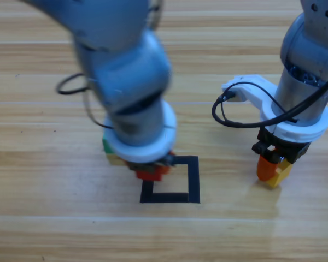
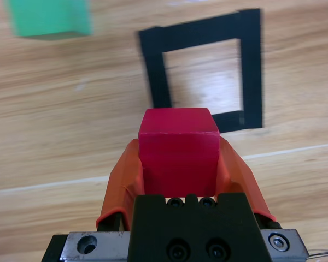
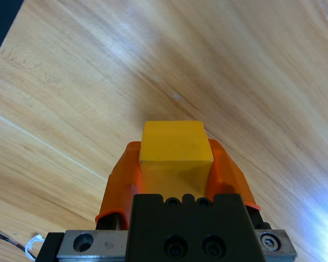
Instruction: Stack the blocks in the rectangular block: red at the bottom, yellow in the middle, green on top
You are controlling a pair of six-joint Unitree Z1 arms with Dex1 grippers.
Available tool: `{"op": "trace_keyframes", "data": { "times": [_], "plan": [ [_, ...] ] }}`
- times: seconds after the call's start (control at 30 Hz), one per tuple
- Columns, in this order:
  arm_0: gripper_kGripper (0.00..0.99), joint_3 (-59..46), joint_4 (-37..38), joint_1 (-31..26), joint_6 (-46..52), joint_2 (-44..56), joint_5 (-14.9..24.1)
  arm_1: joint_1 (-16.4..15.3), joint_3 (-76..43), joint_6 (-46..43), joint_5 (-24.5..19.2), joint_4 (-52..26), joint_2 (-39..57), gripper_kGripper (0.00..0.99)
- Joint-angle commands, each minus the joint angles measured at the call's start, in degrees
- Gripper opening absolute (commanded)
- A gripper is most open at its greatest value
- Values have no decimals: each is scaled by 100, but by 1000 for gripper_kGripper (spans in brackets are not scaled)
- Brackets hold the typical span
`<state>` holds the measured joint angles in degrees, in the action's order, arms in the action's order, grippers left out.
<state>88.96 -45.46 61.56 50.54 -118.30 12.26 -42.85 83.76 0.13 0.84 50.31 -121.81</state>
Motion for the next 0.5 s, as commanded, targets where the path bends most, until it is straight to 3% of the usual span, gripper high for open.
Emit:
{"op": "trace_keyframes", "data": {
  "times": [0.03, 0.5],
  "plan": [
    [144, 403, -112, 348, 149, -844, 5, 427, -97, 162, 56, -30, 422, 26],
    [149, 640, -139, 365, 1028, -853, 216, 567, -9, 496, -32, -39, 369, 26]
  ]
}}
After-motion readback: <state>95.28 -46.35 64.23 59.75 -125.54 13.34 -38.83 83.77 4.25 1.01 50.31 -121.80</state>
